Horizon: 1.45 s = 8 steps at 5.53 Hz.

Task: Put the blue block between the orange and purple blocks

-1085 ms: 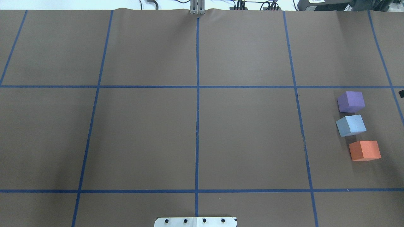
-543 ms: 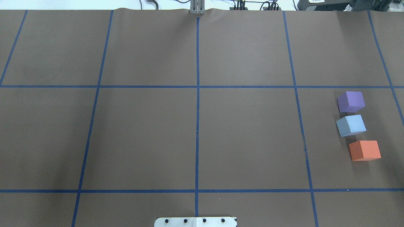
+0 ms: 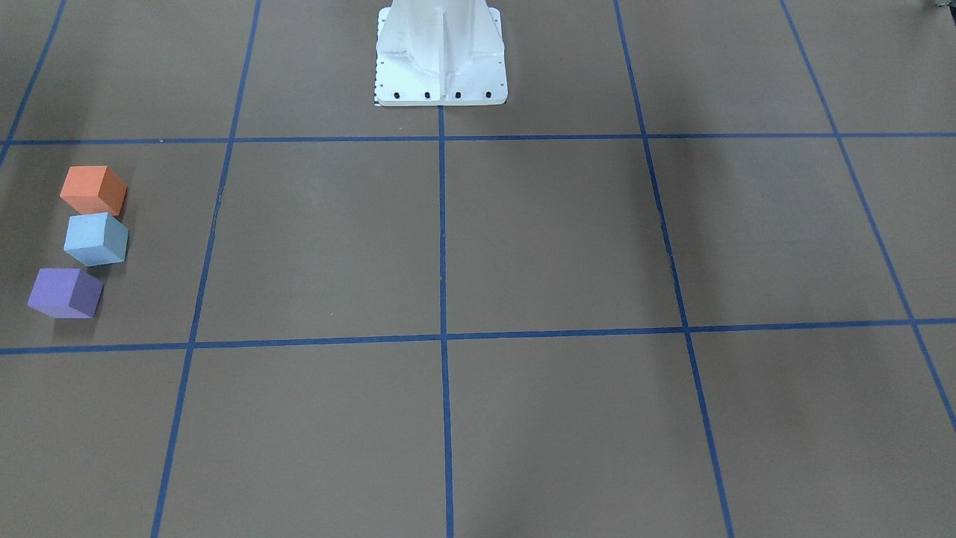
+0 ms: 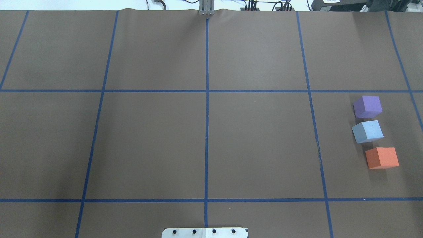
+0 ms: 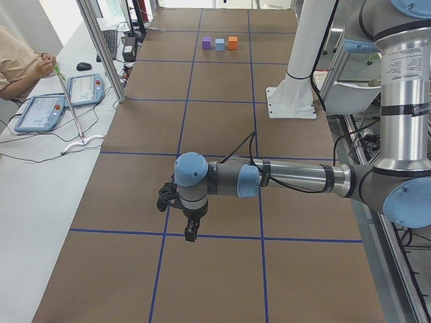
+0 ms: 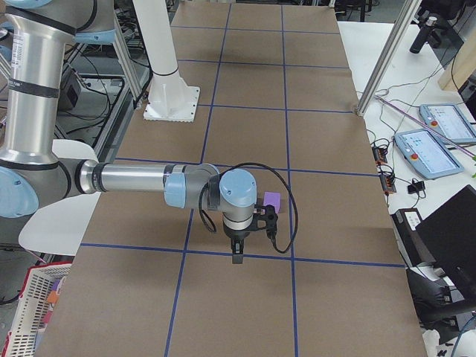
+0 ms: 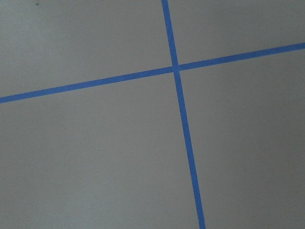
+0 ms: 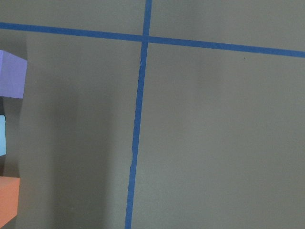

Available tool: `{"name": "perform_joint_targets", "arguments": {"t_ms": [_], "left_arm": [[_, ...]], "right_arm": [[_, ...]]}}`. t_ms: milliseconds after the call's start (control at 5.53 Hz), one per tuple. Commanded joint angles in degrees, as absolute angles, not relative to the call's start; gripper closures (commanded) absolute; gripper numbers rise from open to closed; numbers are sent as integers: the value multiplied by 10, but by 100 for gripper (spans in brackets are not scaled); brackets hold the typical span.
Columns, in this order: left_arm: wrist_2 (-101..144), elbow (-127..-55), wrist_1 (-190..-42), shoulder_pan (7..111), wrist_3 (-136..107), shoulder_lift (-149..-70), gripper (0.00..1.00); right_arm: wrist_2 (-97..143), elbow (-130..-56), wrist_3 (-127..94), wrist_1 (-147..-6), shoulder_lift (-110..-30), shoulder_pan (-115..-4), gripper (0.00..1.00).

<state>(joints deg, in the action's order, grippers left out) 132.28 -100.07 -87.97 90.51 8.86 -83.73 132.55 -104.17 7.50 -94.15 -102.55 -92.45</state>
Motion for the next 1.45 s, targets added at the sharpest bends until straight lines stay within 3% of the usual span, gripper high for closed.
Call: {"name": "perform_joint_targets", "arguments": {"t_ms": [0, 1266], "left_arm": [[1324, -1007, -880, 904, 89, -826, 0], [1318, -1029, -880, 905, 89, -821, 0]], "right_arm": [[1338, -1041, 75, -942, -1037, -924, 0], [1350, -1045, 75, -942, -1034, -924, 0]]}}
